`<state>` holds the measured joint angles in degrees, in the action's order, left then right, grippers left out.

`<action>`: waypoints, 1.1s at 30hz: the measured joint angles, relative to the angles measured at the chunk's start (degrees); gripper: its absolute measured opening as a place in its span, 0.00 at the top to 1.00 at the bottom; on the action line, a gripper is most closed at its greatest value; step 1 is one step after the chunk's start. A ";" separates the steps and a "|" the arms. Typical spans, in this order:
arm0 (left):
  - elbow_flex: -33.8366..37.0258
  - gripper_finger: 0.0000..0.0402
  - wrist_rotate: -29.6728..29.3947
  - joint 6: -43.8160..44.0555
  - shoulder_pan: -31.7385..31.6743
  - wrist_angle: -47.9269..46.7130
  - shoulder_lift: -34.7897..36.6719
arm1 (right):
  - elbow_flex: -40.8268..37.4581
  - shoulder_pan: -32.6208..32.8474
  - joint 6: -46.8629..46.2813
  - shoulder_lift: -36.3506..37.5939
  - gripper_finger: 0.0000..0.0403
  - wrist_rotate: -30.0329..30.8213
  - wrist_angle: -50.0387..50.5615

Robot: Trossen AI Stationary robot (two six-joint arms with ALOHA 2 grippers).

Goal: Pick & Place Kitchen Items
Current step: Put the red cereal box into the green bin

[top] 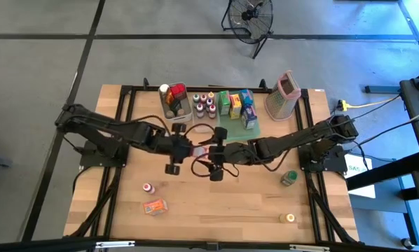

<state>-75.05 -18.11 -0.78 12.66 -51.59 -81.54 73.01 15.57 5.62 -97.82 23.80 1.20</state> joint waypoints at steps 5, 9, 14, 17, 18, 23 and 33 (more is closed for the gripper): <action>0.00 0.64 2.36 -1.92 -2.20 3.03 -0.89 | 0.00 -0.74 0.40 0.00 0.24 2.50 3.92; 0.00 0.64 3.22 -3.04 -3.69 5.80 -0.92 | 0.00 -1.79 0.40 0.00 0.24 2.74 5.01; 0.00 0.64 5.81 -3.06 -5.10 7.35 -0.92 | 0.00 -2.49 0.41 0.00 0.26 1.60 5.51; 0.00 0.64 5.85 -3.06 -5.53 7.31 -1.01 | 0.00 -2.98 0.84 0.00 0.30 -1.58 5.93; 0.00 0.64 5.86 -3.06 -5.66 7.30 -1.08 | 0.00 -3.15 0.82 0.00 0.32 -2.39 5.98; 0.02 0.64 6.08 -4.45 -5.78 7.27 -1.20 | 0.00 -3.36 0.84 0.00 0.46 -3.25 6.49; 0.02 0.63 7.34 -5.18 -5.79 7.69 -1.20 | 0.00 -3.34 0.82 0.00 0.67 -3.49 6.57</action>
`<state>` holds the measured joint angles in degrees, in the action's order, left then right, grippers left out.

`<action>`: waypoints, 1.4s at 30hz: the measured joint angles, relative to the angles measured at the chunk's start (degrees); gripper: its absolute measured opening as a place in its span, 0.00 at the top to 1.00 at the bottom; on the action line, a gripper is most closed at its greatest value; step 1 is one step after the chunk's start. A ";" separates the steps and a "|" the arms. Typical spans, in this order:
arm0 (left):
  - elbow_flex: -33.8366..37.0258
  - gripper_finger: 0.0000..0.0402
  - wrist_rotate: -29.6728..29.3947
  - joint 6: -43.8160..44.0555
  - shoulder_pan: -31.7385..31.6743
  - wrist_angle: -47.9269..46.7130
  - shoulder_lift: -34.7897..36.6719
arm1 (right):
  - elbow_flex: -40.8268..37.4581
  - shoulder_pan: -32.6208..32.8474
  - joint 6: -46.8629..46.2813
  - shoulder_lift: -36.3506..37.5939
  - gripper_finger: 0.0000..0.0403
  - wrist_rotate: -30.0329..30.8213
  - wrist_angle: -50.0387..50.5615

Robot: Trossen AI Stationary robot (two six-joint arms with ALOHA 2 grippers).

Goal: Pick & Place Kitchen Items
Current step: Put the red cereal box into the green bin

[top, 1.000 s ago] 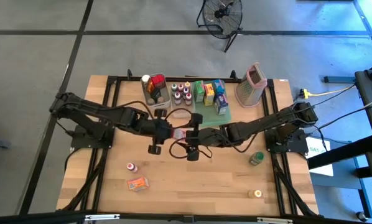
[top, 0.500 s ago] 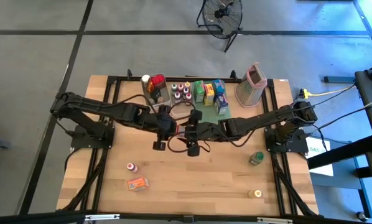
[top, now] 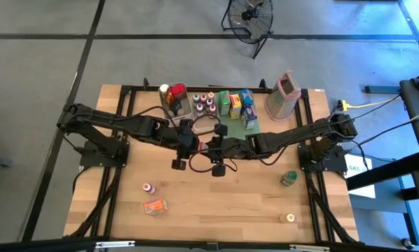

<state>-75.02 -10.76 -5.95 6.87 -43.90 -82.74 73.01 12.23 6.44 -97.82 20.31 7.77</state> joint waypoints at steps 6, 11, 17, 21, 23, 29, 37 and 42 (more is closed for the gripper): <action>0.00 0.57 -0.23 2.25 0.04 0.71 0.02 | 0.00 0.00 -0.03 0.00 0.67 0.00 0.92; 0.00 0.47 -2.81 1.72 0.08 2.55 0.02 | 0.00 0.00 -1.63 0.02 0.67 0.08 1.65; 0.00 0.39 -5.15 -2.57 0.73 3.68 0.22 | 0.04 0.19 -6.45 0.02 0.67 0.43 6.97; 0.00 0.38 -6.20 -2.79 1.47 3.58 0.82 | 0.02 1.14 -9.87 0.47 0.67 3.59 12.15; -0.02 0.38 -7.64 -2.79 1.88 3.61 1.16 | 0.02 1.99 -10.96 1.30 0.67 6.43 15.34; -0.03 0.37 -13.14 -2.82 2.32 0.11 2.60 | 5.26 4.14 -18.59 4.46 0.67 10.98 37.27; -0.02 0.37 -15.24 2.87 -0.51 -11.13 3.69 | 15.14 5.60 -37.67 7.45 0.67 19.44 75.62; 0.02 0.37 -15.23 6.22 -2.16 -15.25 3.69 | 14.73 5.87 -46.32 10.16 0.67 19.77 81.93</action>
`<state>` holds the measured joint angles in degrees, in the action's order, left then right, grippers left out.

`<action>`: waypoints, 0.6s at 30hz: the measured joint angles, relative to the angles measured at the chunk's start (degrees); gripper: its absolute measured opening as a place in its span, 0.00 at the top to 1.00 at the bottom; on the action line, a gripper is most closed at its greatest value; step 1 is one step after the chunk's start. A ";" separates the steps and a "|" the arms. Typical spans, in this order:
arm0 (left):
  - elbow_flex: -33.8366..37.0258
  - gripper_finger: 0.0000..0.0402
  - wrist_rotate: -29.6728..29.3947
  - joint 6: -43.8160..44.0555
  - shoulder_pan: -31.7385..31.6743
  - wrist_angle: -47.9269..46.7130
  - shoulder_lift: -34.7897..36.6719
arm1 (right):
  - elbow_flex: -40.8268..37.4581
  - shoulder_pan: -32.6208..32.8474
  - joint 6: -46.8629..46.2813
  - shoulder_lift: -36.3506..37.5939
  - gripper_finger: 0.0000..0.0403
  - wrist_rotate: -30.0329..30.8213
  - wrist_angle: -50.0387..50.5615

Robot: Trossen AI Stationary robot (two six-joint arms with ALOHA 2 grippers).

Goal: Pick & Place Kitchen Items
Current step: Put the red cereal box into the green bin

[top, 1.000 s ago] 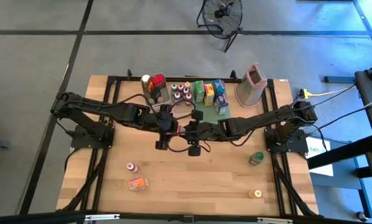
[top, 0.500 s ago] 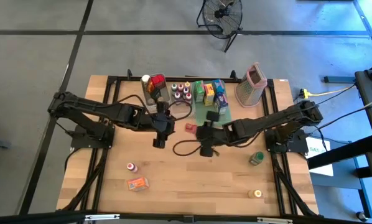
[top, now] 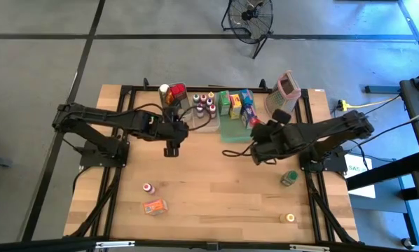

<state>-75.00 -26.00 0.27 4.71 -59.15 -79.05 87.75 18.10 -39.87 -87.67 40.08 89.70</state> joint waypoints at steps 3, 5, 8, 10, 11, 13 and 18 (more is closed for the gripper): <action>1.08 0.37 0.05 0.62 -0.45 0.01 0.41 | -3.70 0.25 -2.04 2.74 0.67 -1.01 0.28; 1.86 0.37 0.04 1.31 -0.46 0.01 0.91 | -7.93 0.52 -4.91 5.44 0.67 -1.00 0.31; 3.22 0.37 0.07 2.44 -0.45 -0.36 1.77 | -15.05 1.07 -12.41 9.52 0.67 -0.36 -0.13; 3.81 0.37 0.07 2.58 -0.44 -0.23 2.21 | -19.77 1.63 -16.96 11.76 0.67 0.73 -3.43; 4.37 0.37 0.11 2.60 -0.42 -0.50 2.66 | -21.72 2.04 -17.42 12.71 0.67 0.87 -7.00; 5.01 0.37 0.04 2.61 -0.42 0.08 3.20 | -25.43 3.12 -14.38 13.55 0.67 2.57 -17.56; 7.09 0.37 -0.01 3.31 -0.42 1.50 5.20 | -32.47 5.40 5.29 13.22 0.67 12.37 -51.12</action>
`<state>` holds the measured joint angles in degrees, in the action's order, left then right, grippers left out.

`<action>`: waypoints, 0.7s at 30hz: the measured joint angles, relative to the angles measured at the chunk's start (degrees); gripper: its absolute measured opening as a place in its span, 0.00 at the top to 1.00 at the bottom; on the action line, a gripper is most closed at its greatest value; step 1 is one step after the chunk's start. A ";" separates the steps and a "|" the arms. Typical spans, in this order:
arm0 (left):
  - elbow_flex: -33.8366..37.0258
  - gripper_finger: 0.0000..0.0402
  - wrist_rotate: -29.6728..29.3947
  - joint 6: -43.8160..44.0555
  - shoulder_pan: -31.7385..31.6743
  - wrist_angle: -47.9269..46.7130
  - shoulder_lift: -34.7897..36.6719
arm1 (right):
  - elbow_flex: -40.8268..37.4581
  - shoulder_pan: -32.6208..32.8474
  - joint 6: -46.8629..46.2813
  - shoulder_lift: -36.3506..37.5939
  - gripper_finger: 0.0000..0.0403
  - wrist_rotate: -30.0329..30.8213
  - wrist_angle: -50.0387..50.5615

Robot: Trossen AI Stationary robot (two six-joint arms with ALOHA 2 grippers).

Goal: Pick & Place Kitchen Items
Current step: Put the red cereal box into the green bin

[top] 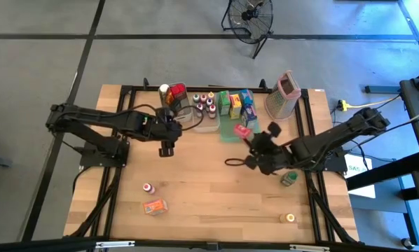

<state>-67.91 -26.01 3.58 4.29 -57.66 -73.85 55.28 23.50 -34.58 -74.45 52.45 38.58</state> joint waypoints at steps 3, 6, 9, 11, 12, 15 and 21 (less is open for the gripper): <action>0.06 0.37 -0.01 1.56 0.07 0.10 0.68 | -3.72 -0.51 8.07 -0.97 0.67 5.89 -15.39; 0.06 0.37 -0.01 2.68 0.60 0.05 1.28 | -7.08 -1.74 6.72 -2.29 0.67 13.34 -21.88; 0.08 0.37 0.01 3.19 1.32 0.18 1.54 | -10.48 -2.79 1.34 -3.98 0.67 20.19 -24.32; 0.08 0.37 -0.02 3.21 1.55 1.06 1.62 | -12.70 -3.08 -1.36 -5.29 0.67 23.84 -27.34; 0.08 0.37 -0.01 3.21 1.70 1.25 1.62 | -13.43 -3.29 -1.66 -6.15 0.67 25.34 -29.17; 0.08 0.38 -0.04 3.22 1.73 2.46 1.62 | -14.70 -3.80 0.49 -8.64 0.67 28.21 -35.42; 0.08 0.37 -0.04 3.26 1.73 4.28 1.62 | -14.79 -6.00 3.50 -13.65 0.67 28.53 -43.45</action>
<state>-67.83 -26.04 6.85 6.02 -53.38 -72.23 40.49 17.50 -31.08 -88.10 80.98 -4.87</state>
